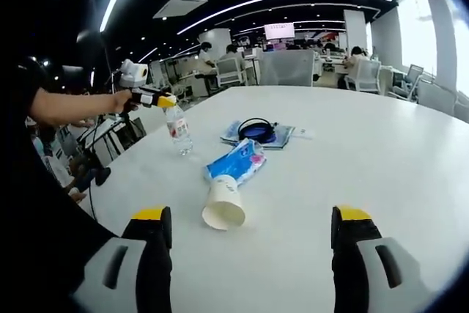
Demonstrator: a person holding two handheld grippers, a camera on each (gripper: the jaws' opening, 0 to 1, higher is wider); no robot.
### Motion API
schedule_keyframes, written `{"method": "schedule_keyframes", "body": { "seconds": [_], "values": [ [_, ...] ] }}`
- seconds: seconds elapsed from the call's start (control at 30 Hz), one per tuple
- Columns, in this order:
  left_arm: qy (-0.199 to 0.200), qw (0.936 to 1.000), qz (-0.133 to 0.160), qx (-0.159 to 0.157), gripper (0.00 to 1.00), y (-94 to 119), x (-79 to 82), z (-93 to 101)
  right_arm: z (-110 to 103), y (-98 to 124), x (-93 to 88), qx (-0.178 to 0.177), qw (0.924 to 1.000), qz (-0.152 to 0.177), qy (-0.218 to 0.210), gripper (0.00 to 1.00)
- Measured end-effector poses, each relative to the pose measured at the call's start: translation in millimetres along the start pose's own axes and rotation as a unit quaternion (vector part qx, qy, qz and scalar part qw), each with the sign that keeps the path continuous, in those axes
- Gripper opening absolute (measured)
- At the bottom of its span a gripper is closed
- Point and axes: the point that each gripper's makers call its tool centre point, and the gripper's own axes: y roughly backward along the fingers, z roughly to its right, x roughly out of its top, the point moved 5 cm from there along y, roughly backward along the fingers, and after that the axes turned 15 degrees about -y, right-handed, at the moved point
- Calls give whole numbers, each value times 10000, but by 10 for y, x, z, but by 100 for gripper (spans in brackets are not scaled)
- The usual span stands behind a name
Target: Arrange the tabletop items into an orderly group along one side of the table until the central work area is clear of visible clutter.
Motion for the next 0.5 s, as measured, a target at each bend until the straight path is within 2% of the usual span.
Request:
{"method": "schedule_keyframes", "body": {
  "seconds": [0.1, 0.2, 0.5],
  "values": [
    [59, 10000, -31, -30, 19, 2, -4, 42, 8, 7, 2, -17, 10000, 31, -19, 86],
    [-15, 10000, -43, -86, 19, 39, 38, 165, 18, 18, -9, -30, 10000, 43, -47, 86],
    [-6, 10000, -79, 14, 19, 131, -40, 131, 5, 12, -58, 1, 10000, -2, -47, 86]
  ]
}}
